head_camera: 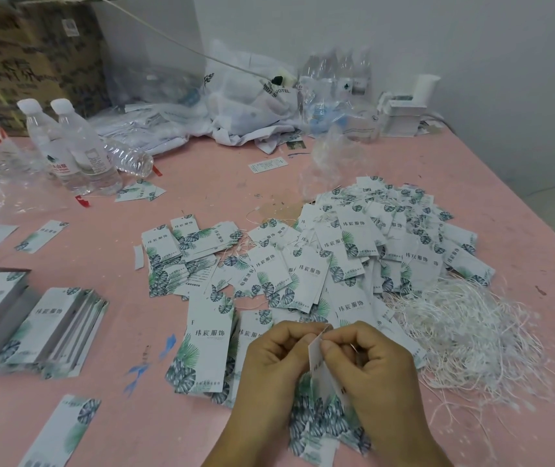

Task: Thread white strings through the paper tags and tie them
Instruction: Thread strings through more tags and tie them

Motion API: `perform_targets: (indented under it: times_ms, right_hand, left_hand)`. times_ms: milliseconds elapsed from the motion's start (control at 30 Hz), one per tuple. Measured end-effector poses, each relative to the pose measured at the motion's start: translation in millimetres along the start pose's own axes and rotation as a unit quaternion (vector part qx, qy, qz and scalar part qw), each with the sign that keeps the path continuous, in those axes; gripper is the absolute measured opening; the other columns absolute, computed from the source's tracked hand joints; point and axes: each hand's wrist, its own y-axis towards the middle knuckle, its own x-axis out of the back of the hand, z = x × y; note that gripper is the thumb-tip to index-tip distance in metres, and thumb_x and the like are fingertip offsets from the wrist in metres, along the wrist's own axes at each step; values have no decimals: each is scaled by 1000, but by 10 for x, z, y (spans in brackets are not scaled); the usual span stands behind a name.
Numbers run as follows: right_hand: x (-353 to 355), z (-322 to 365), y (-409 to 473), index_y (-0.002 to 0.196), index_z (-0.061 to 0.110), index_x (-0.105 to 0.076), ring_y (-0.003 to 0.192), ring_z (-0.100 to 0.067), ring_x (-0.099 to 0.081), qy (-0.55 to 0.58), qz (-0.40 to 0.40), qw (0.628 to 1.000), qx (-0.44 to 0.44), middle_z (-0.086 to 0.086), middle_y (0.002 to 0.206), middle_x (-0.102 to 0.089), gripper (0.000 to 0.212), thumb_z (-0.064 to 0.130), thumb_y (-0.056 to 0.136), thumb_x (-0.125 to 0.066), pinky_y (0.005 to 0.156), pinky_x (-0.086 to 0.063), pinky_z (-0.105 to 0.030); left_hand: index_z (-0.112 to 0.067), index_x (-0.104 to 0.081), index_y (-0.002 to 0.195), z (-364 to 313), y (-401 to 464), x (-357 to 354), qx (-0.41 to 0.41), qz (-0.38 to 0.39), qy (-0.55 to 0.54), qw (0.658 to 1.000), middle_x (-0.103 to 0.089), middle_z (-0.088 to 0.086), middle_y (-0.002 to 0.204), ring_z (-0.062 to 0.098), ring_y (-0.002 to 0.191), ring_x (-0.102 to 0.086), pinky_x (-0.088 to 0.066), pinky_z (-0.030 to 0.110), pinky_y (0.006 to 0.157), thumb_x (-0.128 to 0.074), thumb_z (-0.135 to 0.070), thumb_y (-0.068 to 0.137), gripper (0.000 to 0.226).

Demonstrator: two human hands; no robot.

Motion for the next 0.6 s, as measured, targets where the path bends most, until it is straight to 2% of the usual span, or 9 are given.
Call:
perform_targets:
  times_ms: [100, 133, 167, 233, 267, 333, 400, 500, 600]
  right_hand:
    - [38, 34, 25, 84, 29, -74, 54, -24, -54, 61, 27, 997, -32, -4, 63, -65, 7, 22, 83, -74, 51, -51, -37]
    - [76, 35, 40, 88, 28, -74, 56, -31, -55, 84, 31, 995, -49, -3, 64, -67, 7, 28, 82, -71, 51, -51, -43]
    - [127, 13, 57, 92, 25, -74, 52, -32, -51, 110, 27, 992, -64, 0, 60, -64, 15, 32, 80, -68, 46, -47, -42]
    - [245, -53, 112, 94, 19, -73, 46, -18, -36, 187, 13, 978, -92, 1, 54, -49, 21, 29, 79, -63, 43, -32, -30]
    - [295, -67, 144, 93, 16, -73, 47, -13, -35, 226, 11, 968, -108, 0, 56, -46, 20, 24, 79, -62, 43, -29, -25]
    - [361, -92, 198, 91, 12, -73, 46, -9, -38, 298, 17, 945, -136, -2, 60, -49, 17, 13, 77, -64, 40, -31, -20]
    - [389, -110, 235, 88, 11, -74, 46, -10, -42, 344, 30, 925, -161, -4, 63, -55, 17, 13, 75, -61, 40, -34, -20]
    - [413, -113, 260, 85, 10, -75, 48, -12, -46, 367, 56, 908, -195, -8, 64, -57, 20, 10, 75, -58, 41, -38, -21]
    - [434, -86, 284, 81, 11, -75, 47, -12, -48, 366, 68, 901, -221, -9, 63, -57, 20, 8, 74, -57, 40, -40, -20]
  left_hand:
    - [-15, -72, 88, 18, -11, -7, -26, -14, 39, 999, -70, 13, 82, 23, 74, -63, -50, 37, 67, -74, -39, 78, 26]
    - [-16, -70, 87, 24, -12, -12, -28, -27, 38, 999, -68, 12, 81, 24, 74, -61, -48, 40, 68, -70, -39, 82, 23]
    - [-16, -68, 88, 25, -8, -15, -26, -41, 29, 998, -67, 12, 81, 25, 75, -59, -46, 41, 70, -68, -38, 85, 22]
    - [-16, -67, 88, 22, 8, 0, -19, -64, -1, 998, -64, 15, 84, 27, 78, -56, -43, 43, 75, -63, -37, 89, 22]
    - [-15, -67, 87, 19, 24, 23, -20, -71, -14, 997, -64, 14, 84, 26, 78, -56, -43, 42, 76, -62, -35, 91, 21]
    - [-15, -69, 84, -5, 52, 67, -36, -77, -38, 996, -65, 9, 78, 19, 70, -57, -48, 32, 69, -59, -29, 95, 20]
    - [-17, -73, 79, -45, 75, 79, -49, -72, -81, 993, -66, 8, 72, 14, 62, -58, -50, 22, 57, -55, -24, 91, 23]
    - [-17, -74, 71, -99, 97, 57, -33, -70, -165, 983, -69, 12, 75, 14, 59, -62, -50, 21, 48, -53, -20, 86, 26]
    - [-11, -63, 77, -139, 130, 87, -3, -86, -246, 965, -72, 16, 80, 16, 54, -62, -49, 22, 43, -48, -14, 92, 22]
